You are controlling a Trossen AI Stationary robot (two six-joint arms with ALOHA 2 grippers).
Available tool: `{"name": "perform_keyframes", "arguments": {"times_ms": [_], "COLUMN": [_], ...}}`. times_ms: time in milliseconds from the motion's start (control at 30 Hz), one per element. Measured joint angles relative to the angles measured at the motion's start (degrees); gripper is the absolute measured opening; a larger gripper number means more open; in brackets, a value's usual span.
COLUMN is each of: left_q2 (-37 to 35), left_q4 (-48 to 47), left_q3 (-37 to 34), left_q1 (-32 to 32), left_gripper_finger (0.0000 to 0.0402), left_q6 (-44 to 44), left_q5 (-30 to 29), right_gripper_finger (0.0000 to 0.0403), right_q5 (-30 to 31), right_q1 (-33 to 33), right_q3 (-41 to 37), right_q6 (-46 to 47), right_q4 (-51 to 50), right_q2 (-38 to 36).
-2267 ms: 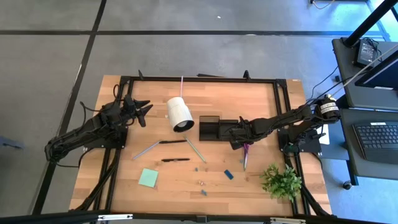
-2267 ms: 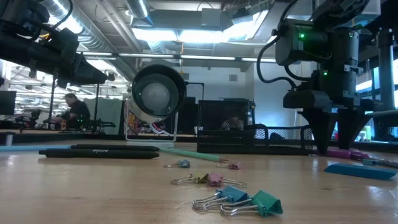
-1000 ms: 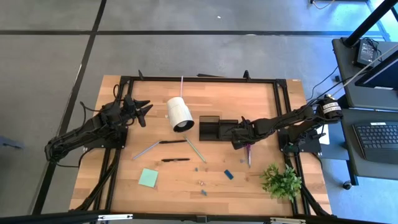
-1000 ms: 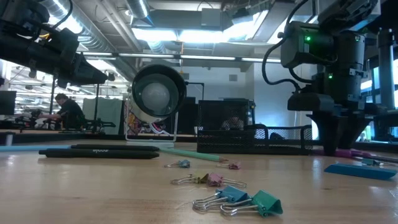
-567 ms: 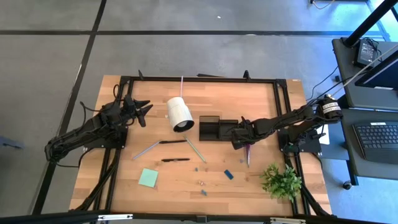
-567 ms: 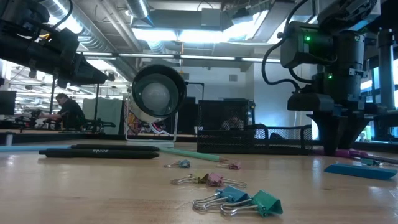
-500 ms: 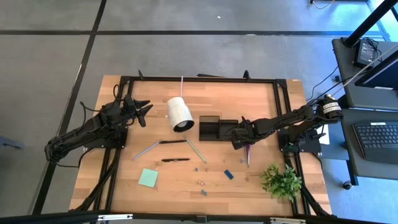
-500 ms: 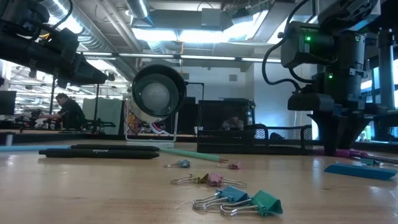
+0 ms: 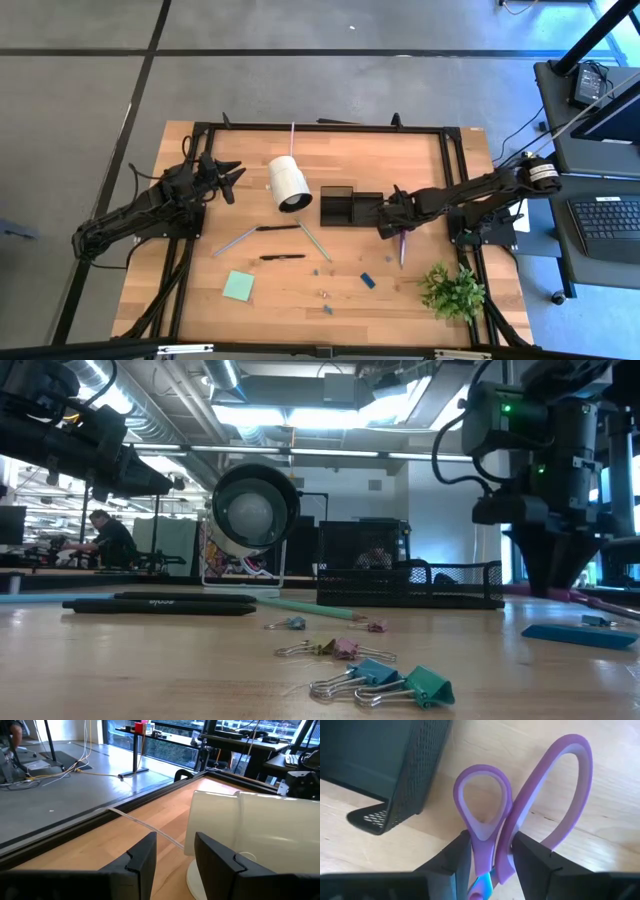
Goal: Pick and place office supplies into organizer
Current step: Put the purple scissors into the black desk organizer
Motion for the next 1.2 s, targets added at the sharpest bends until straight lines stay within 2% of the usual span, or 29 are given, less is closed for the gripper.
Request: {"name": "perform_keyframes", "arguments": {"times_ms": [300,467,667,900,1067,1200], "left_q2": [-0.01,0.01,0.00,0.00,0.00,-0.01], "left_q4": [0.00,0.00,0.00,0.00,0.00,0.00], "left_q3": [0.02,0.01,0.00,0.02,0.02,0.00], "left_q1": [0.02,0.02,0.00,0.00,0.02,0.02], "left_gripper_finger": [0.0127,0.0127,0.0127,0.0127,0.0127,0.0127], "left_q6": [0.00,0.01,0.74,1.64,1.62,1.57], "left_q5": [-1.20,-1.20,-1.20,-1.20,-1.20,-1.20], "right_gripper_finger": [0.0130,0.0130,0.0130,0.0130,0.0130,0.0130], "right_q5": [0.89,6.11,14.57,26.75,34.10,34.90], "right_q1": [-0.02,-0.02,-0.02,-0.04,-0.54,-2.28], "right_q3": [0.09,0.79,6.03,15.90,20.16,20.85], "right_q6": [-0.01,-0.08,-4.66,-19.01,-35.27,-48.40], "right_q4": [-2.97,-3.17,-3.04,0.63,12.07,23.93], "right_q2": [-5.73,-11.44,-16.78,-17.19,-15.11,-11.95]}}
